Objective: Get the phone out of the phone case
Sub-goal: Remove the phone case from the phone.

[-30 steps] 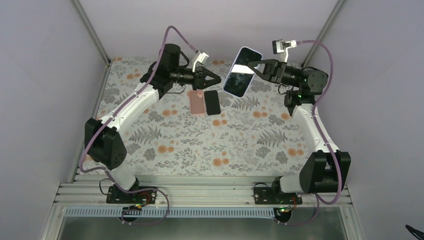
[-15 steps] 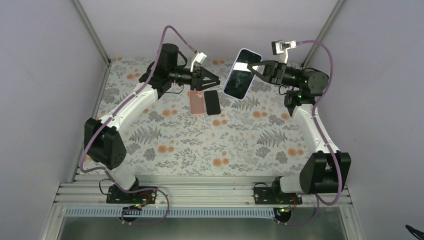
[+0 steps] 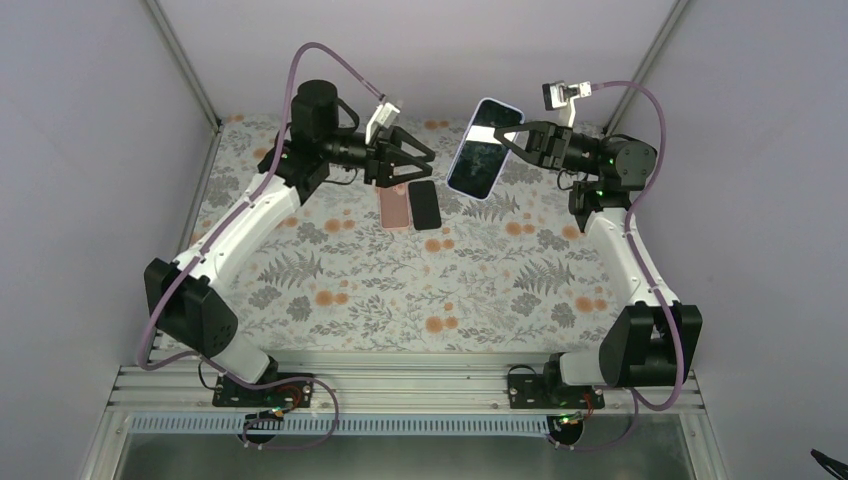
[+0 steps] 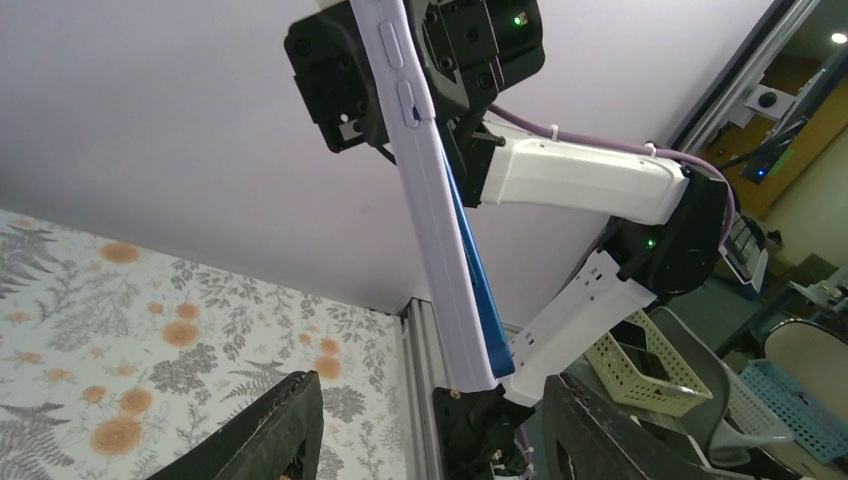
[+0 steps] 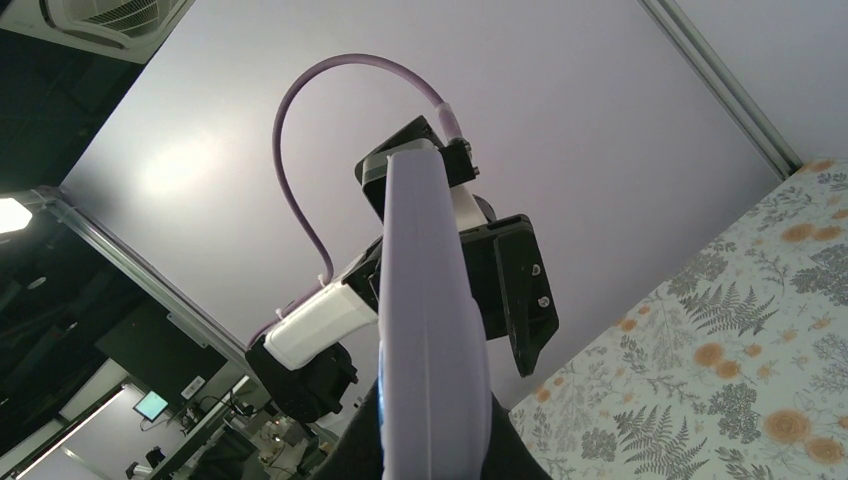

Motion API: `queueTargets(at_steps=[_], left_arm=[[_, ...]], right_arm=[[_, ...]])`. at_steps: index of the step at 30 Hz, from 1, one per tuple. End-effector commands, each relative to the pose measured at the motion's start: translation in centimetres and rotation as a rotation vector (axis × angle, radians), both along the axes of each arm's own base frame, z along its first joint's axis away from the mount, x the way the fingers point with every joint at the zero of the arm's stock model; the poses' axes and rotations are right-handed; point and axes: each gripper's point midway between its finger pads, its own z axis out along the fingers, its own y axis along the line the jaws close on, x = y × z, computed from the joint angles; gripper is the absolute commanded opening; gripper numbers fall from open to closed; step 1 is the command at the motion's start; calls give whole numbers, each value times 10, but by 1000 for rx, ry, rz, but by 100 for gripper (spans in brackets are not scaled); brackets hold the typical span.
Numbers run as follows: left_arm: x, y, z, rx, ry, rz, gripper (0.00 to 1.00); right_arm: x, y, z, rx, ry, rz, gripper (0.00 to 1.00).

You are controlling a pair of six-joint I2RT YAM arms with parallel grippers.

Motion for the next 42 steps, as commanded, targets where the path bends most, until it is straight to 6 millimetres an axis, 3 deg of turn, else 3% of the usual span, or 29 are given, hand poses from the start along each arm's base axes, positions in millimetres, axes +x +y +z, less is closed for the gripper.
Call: queueTargets(at_steps=[1, 11, 26, 42], left_arm=[[-13, -7, -2, -7, -4, -52, 56], [-18, -21, -10, 6, 12, -73, 53], [-3, -23, -27, 17, 90, -53, 39], [-14, -21, -22, -7, 106, -120, 39]], right_arm=[[-9, -1, 22, 33, -85, -28, 4], [-14, 2, 22, 32, -86, -16, 4], [-22, 5, 25, 33, -107, -1, 4], [-21, 6, 21, 31, -111, 3, 4]])
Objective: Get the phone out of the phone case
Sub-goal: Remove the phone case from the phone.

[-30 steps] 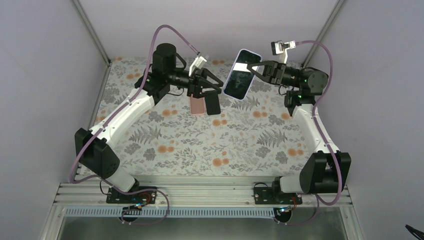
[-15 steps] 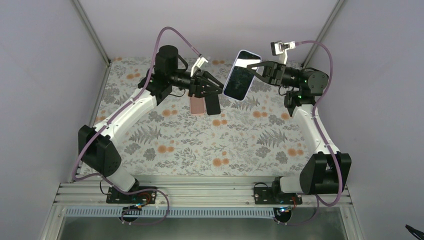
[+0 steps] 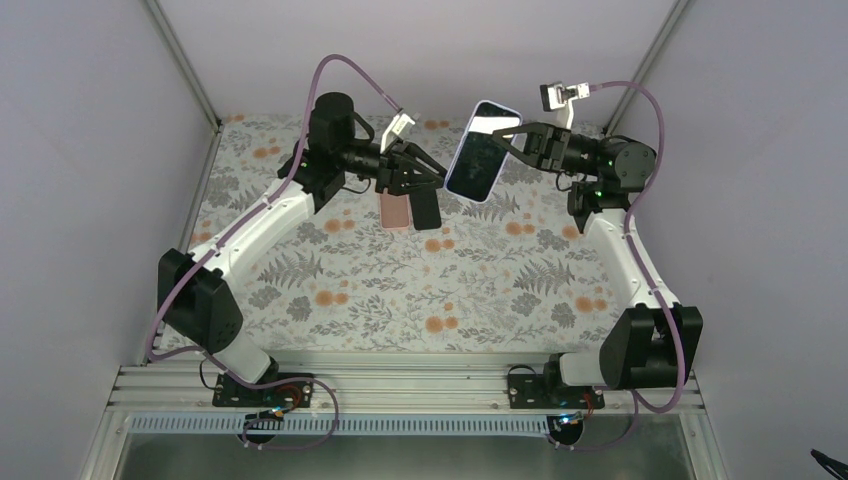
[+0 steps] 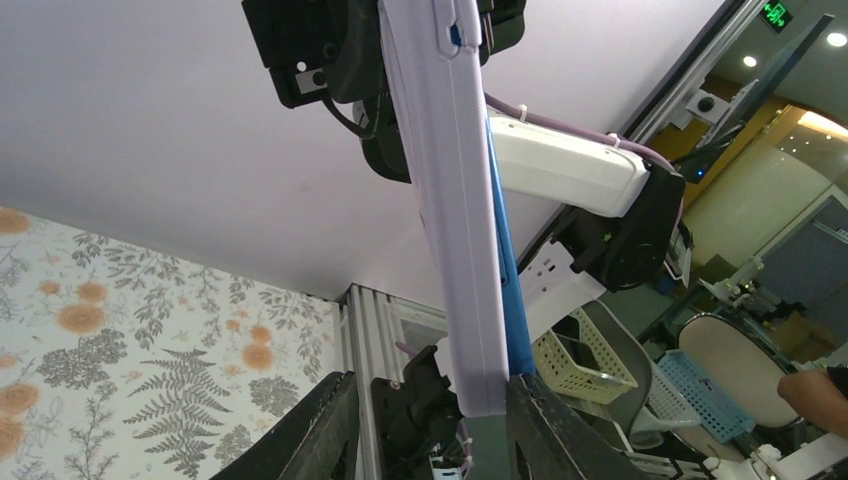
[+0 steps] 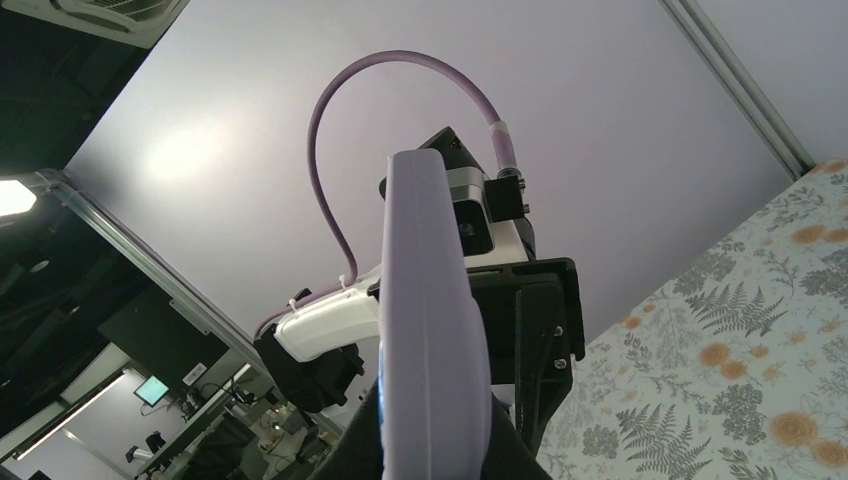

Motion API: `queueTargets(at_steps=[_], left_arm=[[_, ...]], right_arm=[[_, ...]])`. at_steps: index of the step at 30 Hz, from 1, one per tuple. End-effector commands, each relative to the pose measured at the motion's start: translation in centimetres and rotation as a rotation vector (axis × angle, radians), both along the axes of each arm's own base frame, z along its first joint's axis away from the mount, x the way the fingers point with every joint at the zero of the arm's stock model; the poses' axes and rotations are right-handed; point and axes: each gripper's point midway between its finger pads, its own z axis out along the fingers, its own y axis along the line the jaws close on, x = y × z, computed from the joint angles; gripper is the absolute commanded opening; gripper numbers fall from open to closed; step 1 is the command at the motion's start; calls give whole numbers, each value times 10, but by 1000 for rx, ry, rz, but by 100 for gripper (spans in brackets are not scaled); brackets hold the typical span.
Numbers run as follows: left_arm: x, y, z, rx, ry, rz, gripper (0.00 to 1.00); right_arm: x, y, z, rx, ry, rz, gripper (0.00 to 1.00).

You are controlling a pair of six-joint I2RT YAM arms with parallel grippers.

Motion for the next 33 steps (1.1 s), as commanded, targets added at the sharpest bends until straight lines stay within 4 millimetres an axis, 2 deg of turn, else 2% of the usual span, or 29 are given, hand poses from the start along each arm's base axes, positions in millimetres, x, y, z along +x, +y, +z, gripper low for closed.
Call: queueTargets(at_steps=[1, 17, 20, 23, 28, 33], left_arm=[[2, -1, -3, -8, 0, -16, 39], [5, -5, -8, 0, 20, -19, 40], [0, -4, -5, -10, 14, -40, 51], [-2, -3, -5, -12, 17, -46, 52], [0, -4, -9, -4, 24, -32, 51], [5, -6, -15, 7, 39, -20, 46]], right_arm=[[-13, 2, 19, 36, -91, -19, 4], [-13, 3, 15, 34, -86, -16, 4], [-14, 3, 15, 34, -88, -15, 4], [-14, 3, 16, 34, -90, -15, 4], [-14, 3, 17, 36, -93, -14, 4], [-17, 3, 18, 39, -96, -11, 4]])
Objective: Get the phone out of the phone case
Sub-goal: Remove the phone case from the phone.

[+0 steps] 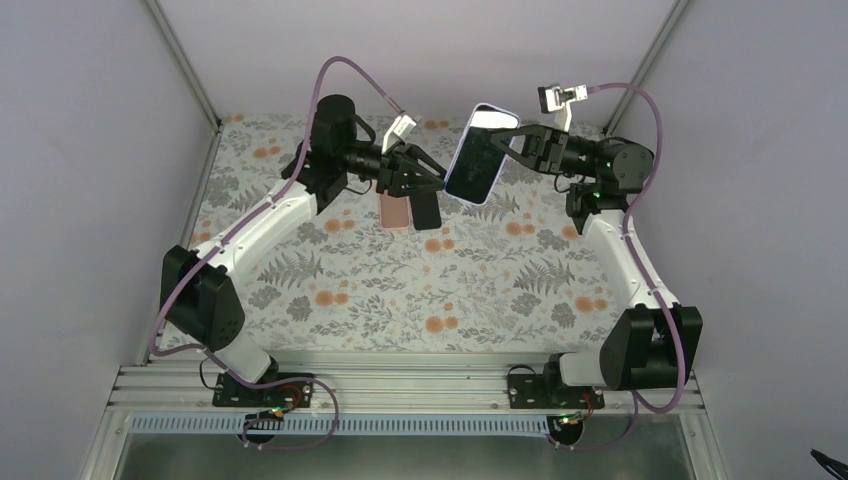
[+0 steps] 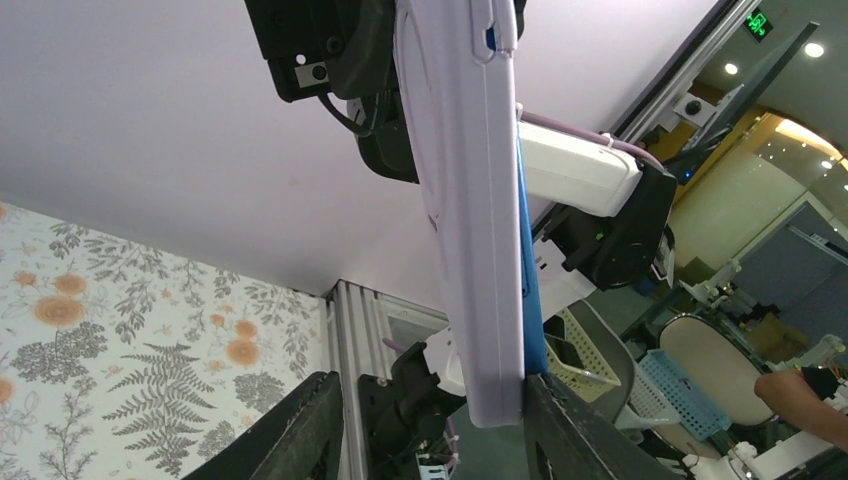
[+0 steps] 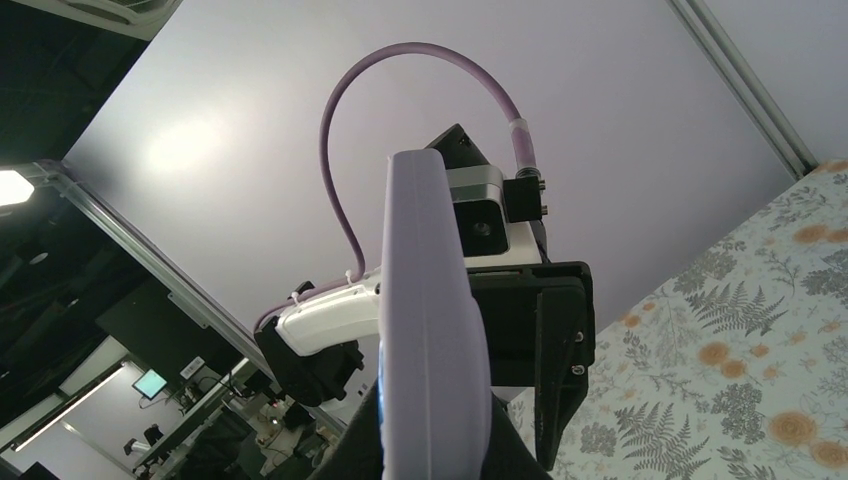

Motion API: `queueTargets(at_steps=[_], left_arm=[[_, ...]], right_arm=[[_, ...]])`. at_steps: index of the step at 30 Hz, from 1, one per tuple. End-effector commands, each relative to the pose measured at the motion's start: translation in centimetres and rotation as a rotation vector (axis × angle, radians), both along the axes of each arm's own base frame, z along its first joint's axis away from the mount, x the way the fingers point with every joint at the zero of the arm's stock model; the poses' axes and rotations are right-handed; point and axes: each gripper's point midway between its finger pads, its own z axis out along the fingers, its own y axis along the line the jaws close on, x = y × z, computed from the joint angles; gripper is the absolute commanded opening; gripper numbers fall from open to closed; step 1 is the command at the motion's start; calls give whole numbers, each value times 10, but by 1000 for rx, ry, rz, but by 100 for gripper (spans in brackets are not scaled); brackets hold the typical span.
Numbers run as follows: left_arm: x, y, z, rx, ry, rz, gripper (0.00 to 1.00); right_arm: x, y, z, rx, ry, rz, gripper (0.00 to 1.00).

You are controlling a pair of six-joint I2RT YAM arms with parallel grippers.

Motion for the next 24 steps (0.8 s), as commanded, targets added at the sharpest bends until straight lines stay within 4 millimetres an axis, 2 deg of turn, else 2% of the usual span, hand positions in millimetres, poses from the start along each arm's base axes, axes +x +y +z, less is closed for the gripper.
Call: queueTargets(at_steps=[1, 14, 18, 24], left_arm=[[7, -5, -10, 8, 4, 11, 45], [39, -12, -40, 91, 56, 155, 38], [43, -13, -42, 96, 68, 167, 38], [44, -14, -39, 84, 71, 158, 38]], right_arm=[[-15, 0, 21, 43, -89, -20, 4], [-29, 3, 24, 71, -94, 17, 4], [-32, 6, 23, 72, -93, 30, 4], [-34, 16, 10, 58, -75, 57, 4]])
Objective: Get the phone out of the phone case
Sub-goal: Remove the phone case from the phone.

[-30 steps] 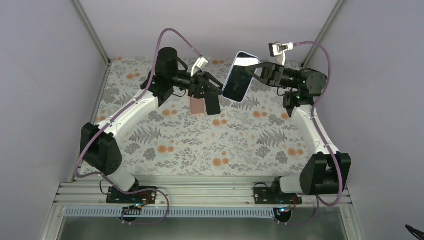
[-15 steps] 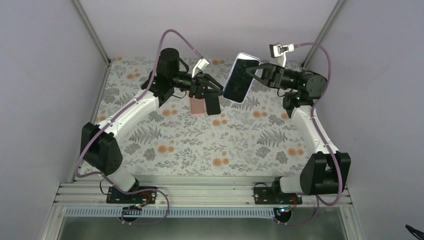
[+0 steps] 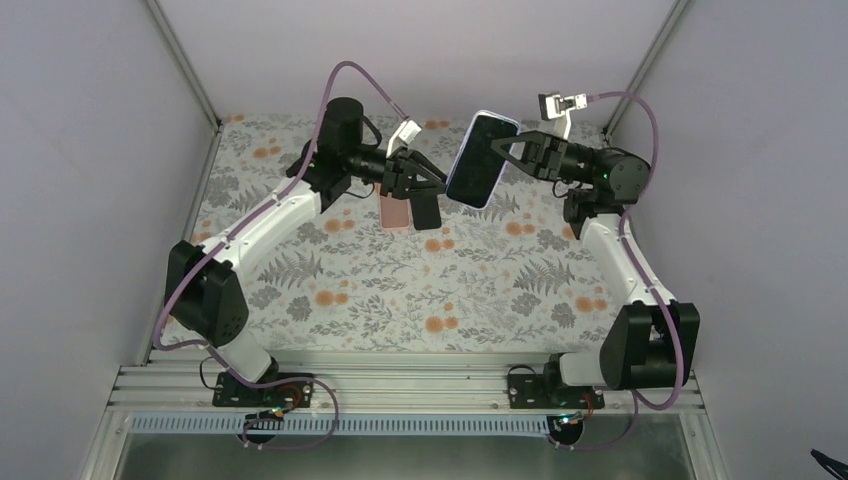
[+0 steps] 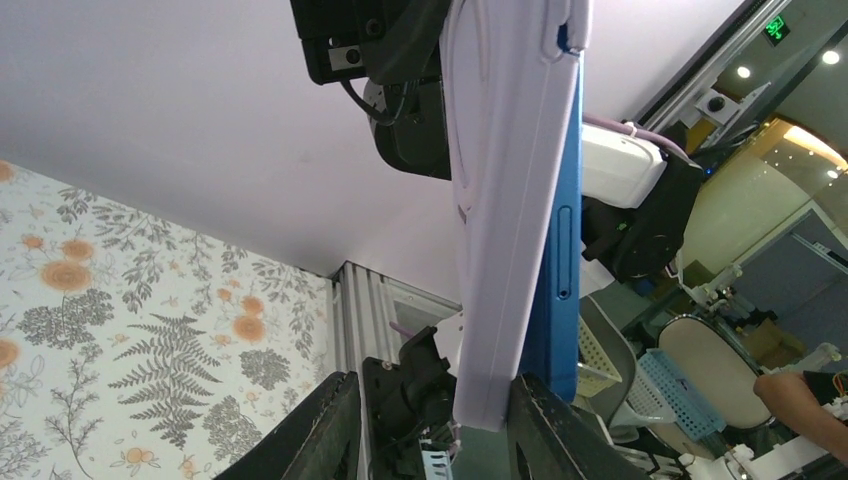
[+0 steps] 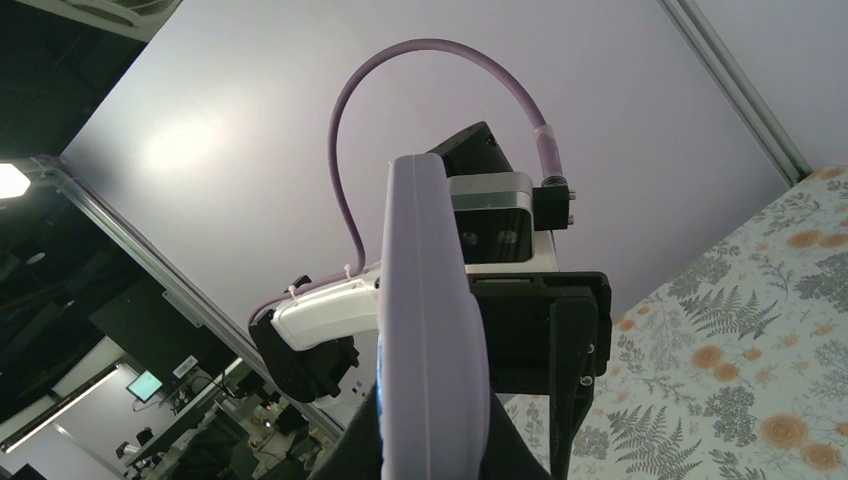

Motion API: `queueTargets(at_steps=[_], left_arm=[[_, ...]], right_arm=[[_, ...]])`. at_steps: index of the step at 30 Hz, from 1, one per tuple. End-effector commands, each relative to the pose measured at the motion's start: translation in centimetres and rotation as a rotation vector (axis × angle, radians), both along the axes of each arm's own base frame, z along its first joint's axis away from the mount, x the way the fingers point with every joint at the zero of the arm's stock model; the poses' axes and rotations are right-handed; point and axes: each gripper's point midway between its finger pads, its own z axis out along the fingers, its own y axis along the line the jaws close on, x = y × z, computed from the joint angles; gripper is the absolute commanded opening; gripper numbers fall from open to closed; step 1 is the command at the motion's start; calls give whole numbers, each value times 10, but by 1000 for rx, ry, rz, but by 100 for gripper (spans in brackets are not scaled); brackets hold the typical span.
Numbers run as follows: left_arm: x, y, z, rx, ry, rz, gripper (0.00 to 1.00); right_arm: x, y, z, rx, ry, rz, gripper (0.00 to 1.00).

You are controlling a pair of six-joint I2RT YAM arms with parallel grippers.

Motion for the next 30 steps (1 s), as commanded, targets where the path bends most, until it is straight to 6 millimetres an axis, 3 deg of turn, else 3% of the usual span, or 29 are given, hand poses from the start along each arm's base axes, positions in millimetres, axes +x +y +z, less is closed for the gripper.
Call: queueTargets(at_steps=[1, 9, 30], left_arm=[[34, -9, -15, 34, 26, 132, 38], [24, -7, 8, -7, -34, 98, 38], [2, -18, 14, -29, -55, 12, 39]], right_arm=[[-29, 18, 17, 41, -46, 60, 4], [-26, 32, -3, 0, -16, 92, 4], [-23, 69, -66, -159, 27, 204, 4]])
